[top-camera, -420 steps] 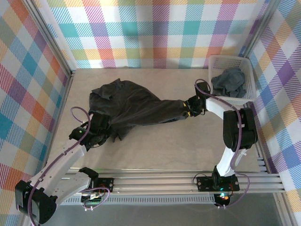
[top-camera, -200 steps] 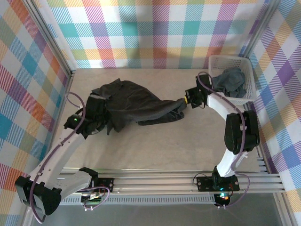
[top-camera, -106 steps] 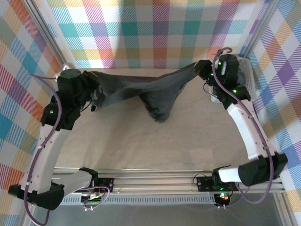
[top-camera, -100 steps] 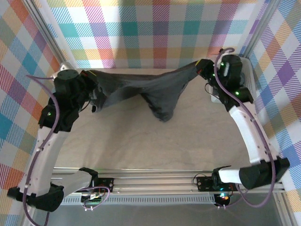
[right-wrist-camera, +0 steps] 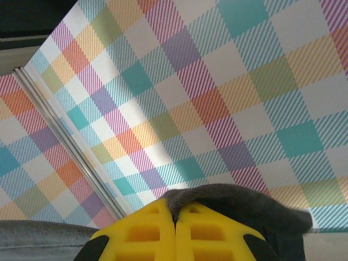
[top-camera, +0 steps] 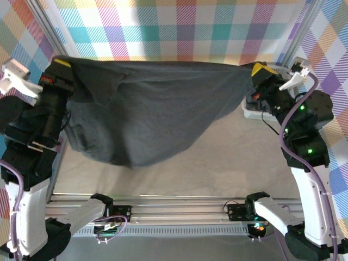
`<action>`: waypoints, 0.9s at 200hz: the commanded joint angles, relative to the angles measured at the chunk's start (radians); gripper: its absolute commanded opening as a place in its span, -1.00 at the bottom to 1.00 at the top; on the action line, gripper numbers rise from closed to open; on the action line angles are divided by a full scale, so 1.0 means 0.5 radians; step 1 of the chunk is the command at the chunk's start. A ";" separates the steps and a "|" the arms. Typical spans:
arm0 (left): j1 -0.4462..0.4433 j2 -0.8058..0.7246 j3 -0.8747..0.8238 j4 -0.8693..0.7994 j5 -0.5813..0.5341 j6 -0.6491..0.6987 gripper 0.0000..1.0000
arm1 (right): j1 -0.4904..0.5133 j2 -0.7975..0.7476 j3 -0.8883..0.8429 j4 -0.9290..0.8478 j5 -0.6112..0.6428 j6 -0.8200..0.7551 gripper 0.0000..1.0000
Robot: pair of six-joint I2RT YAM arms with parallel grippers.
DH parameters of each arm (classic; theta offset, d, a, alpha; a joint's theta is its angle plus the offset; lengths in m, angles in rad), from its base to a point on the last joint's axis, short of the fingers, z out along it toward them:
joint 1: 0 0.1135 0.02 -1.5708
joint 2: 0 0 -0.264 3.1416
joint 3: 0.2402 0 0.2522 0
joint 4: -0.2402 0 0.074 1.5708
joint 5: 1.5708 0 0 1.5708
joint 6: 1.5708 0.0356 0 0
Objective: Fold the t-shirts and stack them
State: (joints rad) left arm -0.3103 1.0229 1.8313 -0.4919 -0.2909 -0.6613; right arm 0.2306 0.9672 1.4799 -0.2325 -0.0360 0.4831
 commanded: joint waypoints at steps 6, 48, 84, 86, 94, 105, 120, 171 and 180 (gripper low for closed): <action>0.030 0.389 0.095 -0.030 -0.199 -0.008 -1.00 | -0.033 0.369 0.135 0.005 0.158 -0.089 -1.00; 0.237 1.301 0.592 -0.163 -0.112 -0.060 -1.00 | -0.184 1.372 0.779 -0.253 -0.014 0.024 -1.00; 0.443 2.333 1.804 -0.746 0.325 -0.153 -0.10 | -0.273 2.306 1.842 -0.944 -0.300 0.099 0.09; 0.443 2.385 1.889 -0.791 0.339 -0.148 -0.07 | -0.270 2.339 1.890 -0.982 -0.306 0.090 0.10; 0.427 2.520 2.153 -0.972 0.371 -0.110 -0.01 | -0.263 2.411 2.014 -1.090 -0.327 0.069 0.16; 0.385 2.549 2.242 -1.156 0.358 -0.043 0.06 | -0.250 2.398 1.976 -1.133 -0.352 0.052 0.16; 0.332 2.394 1.948 -1.343 0.300 0.062 0.07 | -0.222 2.199 1.574 -0.998 -0.349 0.028 0.16; 0.340 1.088 -0.700 -0.699 0.598 -0.050 0.00 | -0.215 1.294 -0.155 -0.494 -0.378 0.104 0.11; 0.338 0.960 -0.961 -0.739 0.654 -0.070 -0.02 | -0.216 1.162 -0.394 -0.469 -0.421 0.080 0.11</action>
State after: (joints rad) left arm -0.1604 1.6699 1.6352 -0.8875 -0.0566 -0.6659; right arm 0.1268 1.6966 1.5105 -0.5533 -0.1967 0.5228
